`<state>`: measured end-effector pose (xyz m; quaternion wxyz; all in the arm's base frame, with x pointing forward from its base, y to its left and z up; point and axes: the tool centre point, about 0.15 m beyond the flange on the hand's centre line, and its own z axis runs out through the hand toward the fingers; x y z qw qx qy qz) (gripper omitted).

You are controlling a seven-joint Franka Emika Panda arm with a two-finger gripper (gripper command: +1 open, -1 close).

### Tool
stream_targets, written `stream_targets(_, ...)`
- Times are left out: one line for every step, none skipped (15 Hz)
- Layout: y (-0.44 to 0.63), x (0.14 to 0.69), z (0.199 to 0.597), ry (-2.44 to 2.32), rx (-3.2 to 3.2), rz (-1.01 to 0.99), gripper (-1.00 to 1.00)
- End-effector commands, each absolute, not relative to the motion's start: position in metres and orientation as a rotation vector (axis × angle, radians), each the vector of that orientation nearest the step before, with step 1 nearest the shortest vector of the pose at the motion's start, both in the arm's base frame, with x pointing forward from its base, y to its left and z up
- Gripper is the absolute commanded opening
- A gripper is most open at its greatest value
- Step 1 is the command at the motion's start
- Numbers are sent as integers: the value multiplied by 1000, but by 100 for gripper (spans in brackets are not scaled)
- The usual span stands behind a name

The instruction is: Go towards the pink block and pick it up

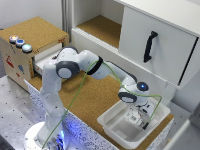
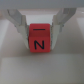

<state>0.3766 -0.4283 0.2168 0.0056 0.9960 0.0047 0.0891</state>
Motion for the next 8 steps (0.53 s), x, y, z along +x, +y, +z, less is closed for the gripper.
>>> stream_targets(-421, 381, 248, 78, 3224, 456, -100)
stream_targets(-417, 381, 259, 109, 3231, 496, -100)
stream_targets(-411, 380, 276, 142, 3225, 547, -100)
stream_targets(-403, 380, 297, 182, 3209, 612, -100)
stream_targets(-394, 381, 315, 228, 3190, 667, -100)
stream_targets(-385, 383, 330, 274, 3175, 711, -100)
stream_targets(-376, 385, 347, 318, 3174, 768, -100)
stream_targets(-367, 387, 365, 348, 3147, 821, -100)
